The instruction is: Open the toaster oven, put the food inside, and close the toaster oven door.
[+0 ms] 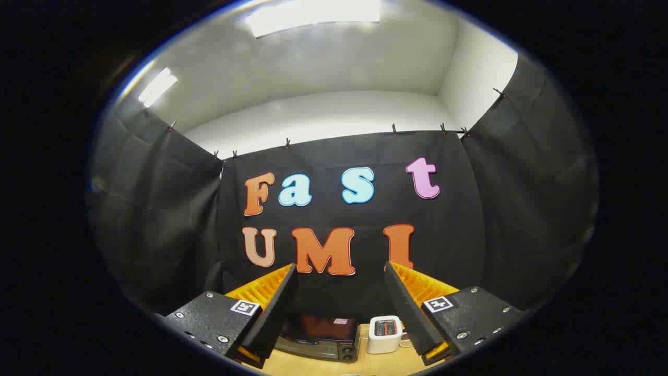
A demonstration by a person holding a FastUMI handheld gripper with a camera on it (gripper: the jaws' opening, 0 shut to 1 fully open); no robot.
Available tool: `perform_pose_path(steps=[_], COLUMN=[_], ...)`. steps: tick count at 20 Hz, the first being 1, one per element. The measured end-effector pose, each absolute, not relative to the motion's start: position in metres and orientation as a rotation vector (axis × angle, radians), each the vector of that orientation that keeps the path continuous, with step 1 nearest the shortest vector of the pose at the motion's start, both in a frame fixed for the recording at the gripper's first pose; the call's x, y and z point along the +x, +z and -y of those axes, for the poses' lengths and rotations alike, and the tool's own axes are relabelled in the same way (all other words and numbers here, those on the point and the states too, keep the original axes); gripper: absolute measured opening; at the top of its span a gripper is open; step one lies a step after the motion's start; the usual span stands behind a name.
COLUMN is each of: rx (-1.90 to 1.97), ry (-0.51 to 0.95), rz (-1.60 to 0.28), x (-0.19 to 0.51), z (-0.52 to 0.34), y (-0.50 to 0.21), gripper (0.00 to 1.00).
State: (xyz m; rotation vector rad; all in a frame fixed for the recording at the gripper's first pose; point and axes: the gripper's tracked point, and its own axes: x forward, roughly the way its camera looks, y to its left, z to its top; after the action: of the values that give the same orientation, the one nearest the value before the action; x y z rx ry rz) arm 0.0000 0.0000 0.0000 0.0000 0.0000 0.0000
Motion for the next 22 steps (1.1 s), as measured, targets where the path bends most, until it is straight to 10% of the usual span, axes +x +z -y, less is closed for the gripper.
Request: perform_pose_path(steps=[22], rx=[0.024], ry=[0.072], rz=[-0.010], x=[0.032], z=[-0.047], y=[-0.049], gripper=[0.98])
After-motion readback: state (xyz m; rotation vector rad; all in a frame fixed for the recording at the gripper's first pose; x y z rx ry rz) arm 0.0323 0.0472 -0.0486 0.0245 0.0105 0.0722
